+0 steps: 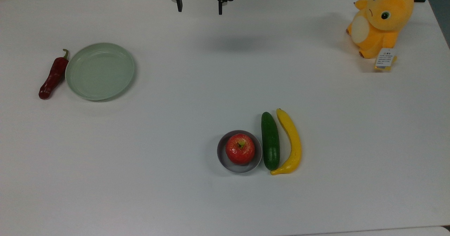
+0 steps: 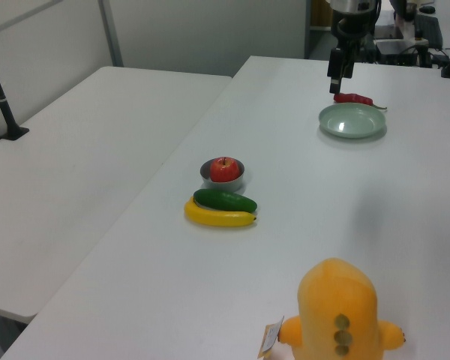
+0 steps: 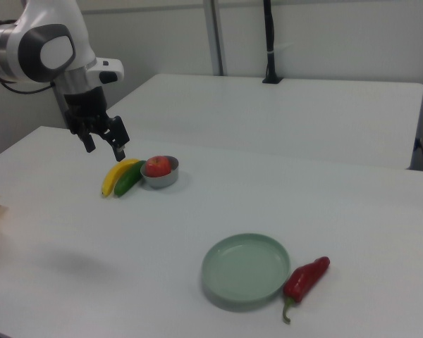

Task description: Red apple placed in the center of the desktop

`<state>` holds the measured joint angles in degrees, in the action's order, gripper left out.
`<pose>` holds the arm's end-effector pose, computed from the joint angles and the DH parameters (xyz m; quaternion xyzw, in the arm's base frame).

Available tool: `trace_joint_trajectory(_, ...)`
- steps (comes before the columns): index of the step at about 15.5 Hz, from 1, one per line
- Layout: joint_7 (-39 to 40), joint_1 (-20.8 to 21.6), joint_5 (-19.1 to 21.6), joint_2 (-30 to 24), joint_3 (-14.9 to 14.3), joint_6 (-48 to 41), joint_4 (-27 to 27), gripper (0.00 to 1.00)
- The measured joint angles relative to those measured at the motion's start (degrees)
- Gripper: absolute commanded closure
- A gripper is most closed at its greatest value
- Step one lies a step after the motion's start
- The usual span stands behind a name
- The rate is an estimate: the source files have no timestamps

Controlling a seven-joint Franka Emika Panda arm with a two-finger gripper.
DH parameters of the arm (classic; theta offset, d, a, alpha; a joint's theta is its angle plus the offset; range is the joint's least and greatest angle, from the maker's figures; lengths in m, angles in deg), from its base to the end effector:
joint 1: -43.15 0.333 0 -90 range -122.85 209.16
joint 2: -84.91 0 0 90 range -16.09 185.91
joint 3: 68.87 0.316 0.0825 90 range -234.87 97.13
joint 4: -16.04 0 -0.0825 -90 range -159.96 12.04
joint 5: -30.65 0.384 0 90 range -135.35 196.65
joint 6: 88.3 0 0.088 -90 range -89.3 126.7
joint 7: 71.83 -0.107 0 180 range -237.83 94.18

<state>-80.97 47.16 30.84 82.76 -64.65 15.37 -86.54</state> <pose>0.5512 0.0806 0.5616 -0.9996 0.0083 -0.0279 0.0045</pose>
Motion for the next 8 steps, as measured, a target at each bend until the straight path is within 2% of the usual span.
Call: trace_joint_trajectory(8,2.55,-0.05,0.32,-0.41,-0.02,0.00,0.00,0.00)
